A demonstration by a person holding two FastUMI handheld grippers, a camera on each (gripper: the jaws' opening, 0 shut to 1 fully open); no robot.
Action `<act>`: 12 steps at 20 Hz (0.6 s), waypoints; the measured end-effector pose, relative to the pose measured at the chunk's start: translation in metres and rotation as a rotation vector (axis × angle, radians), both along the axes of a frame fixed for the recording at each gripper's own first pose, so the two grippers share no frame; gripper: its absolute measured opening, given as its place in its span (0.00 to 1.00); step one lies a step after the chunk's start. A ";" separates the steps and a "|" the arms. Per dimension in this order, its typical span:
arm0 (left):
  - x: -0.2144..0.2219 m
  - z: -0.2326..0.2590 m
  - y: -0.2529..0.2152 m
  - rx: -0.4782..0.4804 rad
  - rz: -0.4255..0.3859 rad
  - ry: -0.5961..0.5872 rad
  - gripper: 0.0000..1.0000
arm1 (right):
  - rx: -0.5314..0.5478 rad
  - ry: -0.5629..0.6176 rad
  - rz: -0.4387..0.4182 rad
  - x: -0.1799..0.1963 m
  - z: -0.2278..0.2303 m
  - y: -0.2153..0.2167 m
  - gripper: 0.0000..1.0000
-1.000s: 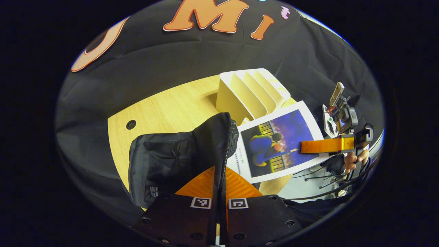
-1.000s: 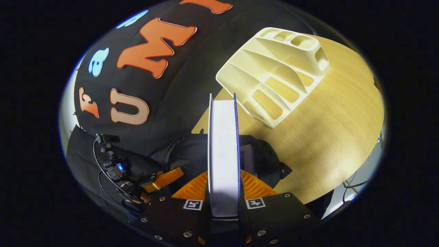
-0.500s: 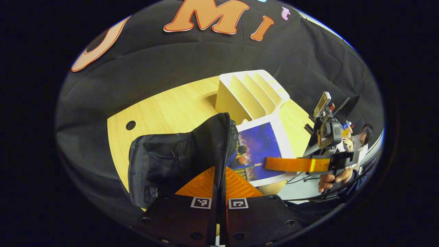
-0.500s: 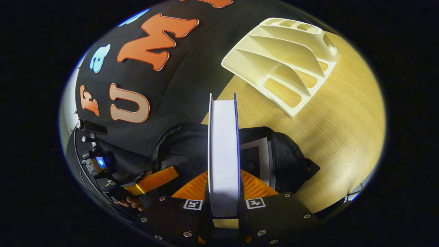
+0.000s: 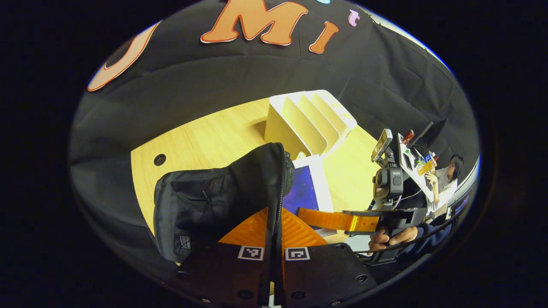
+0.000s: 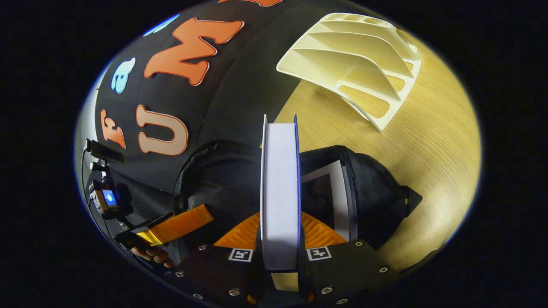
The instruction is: Open the schoolbag, grab two books from the bookshelf and put them into the schoolbag.
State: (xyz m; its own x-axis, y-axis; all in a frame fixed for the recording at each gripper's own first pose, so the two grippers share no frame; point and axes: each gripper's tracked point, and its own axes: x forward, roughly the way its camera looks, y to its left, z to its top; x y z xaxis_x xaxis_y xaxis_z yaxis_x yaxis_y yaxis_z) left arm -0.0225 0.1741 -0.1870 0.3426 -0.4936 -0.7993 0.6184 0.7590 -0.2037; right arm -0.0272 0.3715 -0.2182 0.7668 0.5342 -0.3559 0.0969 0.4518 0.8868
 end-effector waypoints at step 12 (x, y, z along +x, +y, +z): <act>-0.001 -0.008 -0.018 0.010 -0.012 0.015 0.05 | 0.028 -0.007 0.138 -0.004 -0.011 0.027 0.30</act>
State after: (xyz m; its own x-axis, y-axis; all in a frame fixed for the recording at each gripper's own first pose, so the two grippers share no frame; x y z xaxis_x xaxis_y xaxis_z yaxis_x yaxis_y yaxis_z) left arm -0.0235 0.1559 -0.1955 0.3242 -0.4894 -0.8096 0.6246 0.7535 -0.2053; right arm -0.0314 0.3988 -0.2294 0.6879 0.6444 -0.3340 0.0289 0.4355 0.8997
